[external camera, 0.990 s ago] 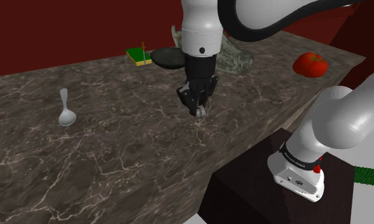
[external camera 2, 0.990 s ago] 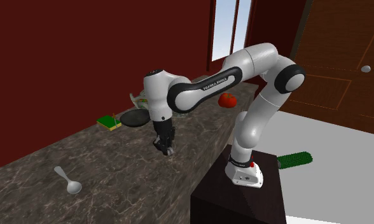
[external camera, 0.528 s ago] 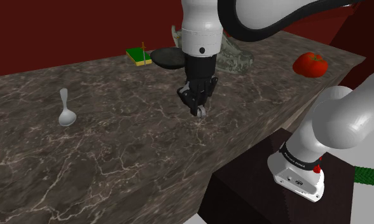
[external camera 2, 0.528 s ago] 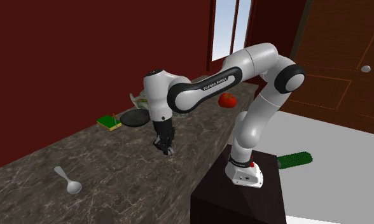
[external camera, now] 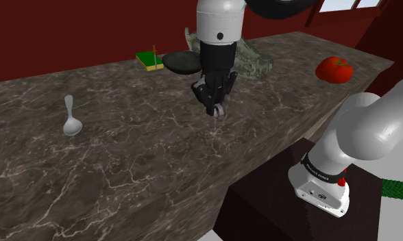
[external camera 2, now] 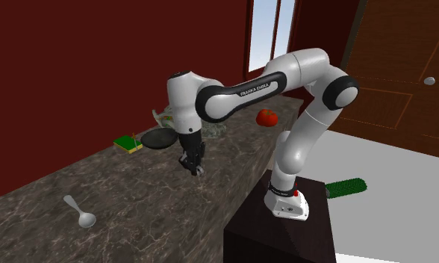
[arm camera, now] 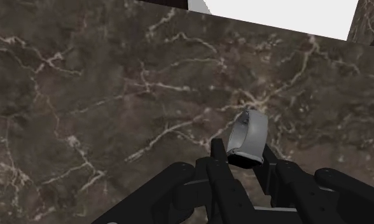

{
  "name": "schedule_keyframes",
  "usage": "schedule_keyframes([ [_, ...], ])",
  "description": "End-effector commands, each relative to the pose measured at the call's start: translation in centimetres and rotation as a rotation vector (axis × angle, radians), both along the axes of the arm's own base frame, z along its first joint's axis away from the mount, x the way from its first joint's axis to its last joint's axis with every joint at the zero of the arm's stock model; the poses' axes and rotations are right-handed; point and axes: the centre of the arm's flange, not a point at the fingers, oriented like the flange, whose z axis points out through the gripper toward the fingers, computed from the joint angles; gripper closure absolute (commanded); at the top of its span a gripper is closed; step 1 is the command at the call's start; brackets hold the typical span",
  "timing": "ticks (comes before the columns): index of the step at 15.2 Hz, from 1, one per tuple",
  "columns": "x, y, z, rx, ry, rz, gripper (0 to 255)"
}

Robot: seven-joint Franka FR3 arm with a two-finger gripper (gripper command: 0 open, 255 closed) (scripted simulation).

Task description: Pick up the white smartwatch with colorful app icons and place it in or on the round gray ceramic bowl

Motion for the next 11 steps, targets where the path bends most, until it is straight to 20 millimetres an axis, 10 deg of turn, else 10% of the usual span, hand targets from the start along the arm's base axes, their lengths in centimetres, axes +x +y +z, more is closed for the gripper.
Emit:
schedule_keyframes([
  [1,-0.1,0.1,1.0,0.000,0.000,0.000,255],
  [11,-0.1,0.1,6.3,0.000,0.000,0.000,255],
])
